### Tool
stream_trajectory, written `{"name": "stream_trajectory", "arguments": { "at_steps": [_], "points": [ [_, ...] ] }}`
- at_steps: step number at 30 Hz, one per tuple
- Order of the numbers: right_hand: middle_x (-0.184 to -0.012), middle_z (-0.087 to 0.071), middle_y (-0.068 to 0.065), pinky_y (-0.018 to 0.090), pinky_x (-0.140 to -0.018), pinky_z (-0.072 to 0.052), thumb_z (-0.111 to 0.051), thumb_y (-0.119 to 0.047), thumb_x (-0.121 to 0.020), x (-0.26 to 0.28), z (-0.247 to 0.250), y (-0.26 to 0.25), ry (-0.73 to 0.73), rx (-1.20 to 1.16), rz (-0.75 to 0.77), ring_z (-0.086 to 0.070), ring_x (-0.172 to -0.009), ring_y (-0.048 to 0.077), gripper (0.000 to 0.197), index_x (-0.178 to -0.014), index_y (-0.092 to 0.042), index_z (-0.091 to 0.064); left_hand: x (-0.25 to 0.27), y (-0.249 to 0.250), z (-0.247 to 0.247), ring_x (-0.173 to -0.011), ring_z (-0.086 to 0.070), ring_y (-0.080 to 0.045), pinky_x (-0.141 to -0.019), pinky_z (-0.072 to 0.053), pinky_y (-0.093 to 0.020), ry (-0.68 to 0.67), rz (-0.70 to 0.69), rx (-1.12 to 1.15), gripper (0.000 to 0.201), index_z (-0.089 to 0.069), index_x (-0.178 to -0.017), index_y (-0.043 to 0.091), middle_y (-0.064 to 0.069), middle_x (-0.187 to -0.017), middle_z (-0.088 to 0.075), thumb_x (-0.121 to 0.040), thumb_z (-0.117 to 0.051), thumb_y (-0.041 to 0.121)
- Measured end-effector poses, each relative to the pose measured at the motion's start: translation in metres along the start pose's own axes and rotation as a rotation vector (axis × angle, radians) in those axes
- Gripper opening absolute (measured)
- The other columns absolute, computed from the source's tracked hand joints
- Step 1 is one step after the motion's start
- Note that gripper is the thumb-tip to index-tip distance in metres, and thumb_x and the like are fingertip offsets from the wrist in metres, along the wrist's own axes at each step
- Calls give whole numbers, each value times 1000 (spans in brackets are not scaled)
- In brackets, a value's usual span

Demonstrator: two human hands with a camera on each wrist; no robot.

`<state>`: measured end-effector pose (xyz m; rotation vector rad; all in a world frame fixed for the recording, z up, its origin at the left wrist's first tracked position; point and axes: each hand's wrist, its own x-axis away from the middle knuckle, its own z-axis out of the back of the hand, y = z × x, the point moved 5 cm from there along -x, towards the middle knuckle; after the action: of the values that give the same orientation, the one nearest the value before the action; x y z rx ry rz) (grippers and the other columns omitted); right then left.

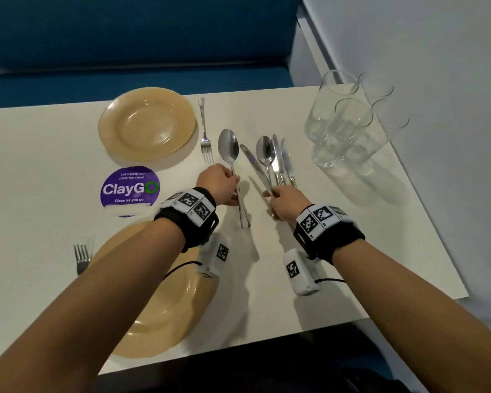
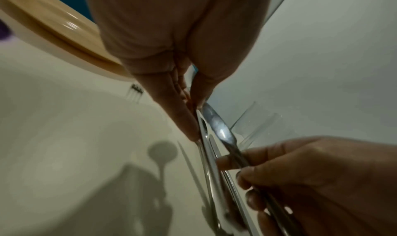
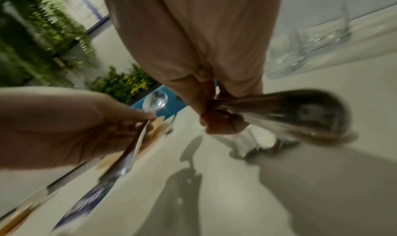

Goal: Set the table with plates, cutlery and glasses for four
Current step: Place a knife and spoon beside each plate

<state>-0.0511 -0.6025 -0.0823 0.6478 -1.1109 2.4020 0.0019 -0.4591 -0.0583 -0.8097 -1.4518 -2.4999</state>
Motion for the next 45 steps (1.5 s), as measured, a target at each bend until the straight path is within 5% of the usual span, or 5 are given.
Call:
{"name": "stream_trajectory", "arguments": {
  "at_steps": [7, 14, 34, 39, 45],
  "points": [
    [-131, -44, 20, 36, -93, -43, -40, -8, -93, 40, -67, -5, -77, 362, -14, -52, -113, 36, 35, -127, -2, -45, 33, -35, 28, -62, -67, -23, -60, -60, -33, 51, 15, 69, 11, -51, -87, 8, -8, -76, -63, -95, -50, 15],
    [-114, -58, 20, 34, -74, -40, -48, -6, -91, 64, -95, -3, -50, 414, 97, -57, -103, 35, 38, -126, -4, -35, 53, -48, 38, -59, -64, -20, -49, -57, -25, 66, 14, 131, 8, -50, -97, 5, -9, -78, -61, -96, -50, 12],
    [-108, -65, 13, 34, -83, -50, -65, -18, -82, 71, -111, -2, 32, 282, 110, -60, -102, 30, 24, -103, -7, -62, 72, -64, 26, -59, -65, -24, -60, -59, -34, 43, 14, 132, 12, -48, -84, 10, -8, -72, -61, -95, -52, 13],
    [-98, -70, 10, 36, -86, -54, -66, -21, -82, 62, -98, 4, 82, 142, 65, -67, -90, 25, 20, -98, -10, -65, 78, -66, 23, -55, -64, -20, -50, -57, -27, 34, 9, 118, 9, -49, -96, 5, -7, -69, -60, -95, -53, 12],
    [-66, -64, 8, 32, -74, -58, -63, -27, -88, 62, -62, -12, 1, -462, 40, -62, -58, 17, 29, -85, 0, -69, 88, -63, 2, -55, -65, -20, -61, -60, -33, -73, -27, 50, 17, -52, -77, 13, -8, -71, -64, -93, -56, 16]
  ]
}}
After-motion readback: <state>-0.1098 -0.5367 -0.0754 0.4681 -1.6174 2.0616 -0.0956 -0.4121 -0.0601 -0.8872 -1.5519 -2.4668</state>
